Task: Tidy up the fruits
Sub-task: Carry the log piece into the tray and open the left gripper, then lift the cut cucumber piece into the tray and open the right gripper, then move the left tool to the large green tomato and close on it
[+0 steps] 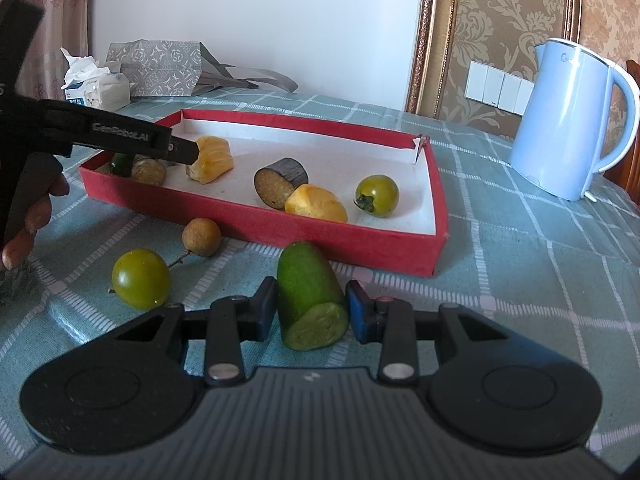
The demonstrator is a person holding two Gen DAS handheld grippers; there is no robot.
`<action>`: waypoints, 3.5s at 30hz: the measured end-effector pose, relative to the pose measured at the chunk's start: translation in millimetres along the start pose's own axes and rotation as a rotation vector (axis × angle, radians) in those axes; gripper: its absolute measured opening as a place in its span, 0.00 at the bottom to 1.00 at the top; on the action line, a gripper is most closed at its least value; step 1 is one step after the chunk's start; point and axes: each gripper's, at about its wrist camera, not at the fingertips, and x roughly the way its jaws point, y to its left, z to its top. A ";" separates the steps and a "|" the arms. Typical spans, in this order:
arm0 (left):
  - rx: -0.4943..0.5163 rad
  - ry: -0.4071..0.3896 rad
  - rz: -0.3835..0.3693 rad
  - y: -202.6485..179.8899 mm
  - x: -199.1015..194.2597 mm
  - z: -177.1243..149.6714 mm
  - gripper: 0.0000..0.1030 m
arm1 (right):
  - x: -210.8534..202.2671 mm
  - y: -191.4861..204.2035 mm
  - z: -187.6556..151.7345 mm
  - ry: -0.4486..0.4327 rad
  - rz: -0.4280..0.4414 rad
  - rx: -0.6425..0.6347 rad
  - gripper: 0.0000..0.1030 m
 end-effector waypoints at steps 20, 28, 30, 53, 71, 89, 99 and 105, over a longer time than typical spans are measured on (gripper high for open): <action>-0.043 0.014 0.017 16.9 -53.5 -41.8 0.84 | 0.5 -1.9 -0.6 -0.001 0.006 0.005 0.33; 0.011 0.075 0.033 10.3 -45.0 -48.8 0.84 | -4.3 -5.0 -1.2 -0.021 -0.012 0.019 0.33; 0.008 0.097 0.021 10.6 -41.6 -49.4 0.88 | -5.8 -6.1 -2.4 -0.022 -0.014 0.026 0.33; 0.074 0.138 0.032 -0.1 -35.6 -50.3 1.00 | -21.5 -11.0 44.7 -0.164 -0.085 -0.033 0.31; 0.074 0.138 0.032 -0.6 -35.6 -50.6 1.00 | 105.7 -15.8 113.4 -0.028 -0.128 -0.053 0.31; 0.074 0.138 0.032 -0.9 -35.8 -50.7 1.00 | -15.1 -0.2 55.1 -0.277 -0.048 -0.021 1.00; 0.074 0.138 0.033 -0.9 -36.1 -50.7 1.00 | -48.6 -9.8 8.9 -0.303 -0.013 0.047 0.95; 0.064 0.133 0.026 0.3 -36.7 -50.4 1.00 | -33.1 -22.0 1.9 -0.226 -0.023 0.127 0.90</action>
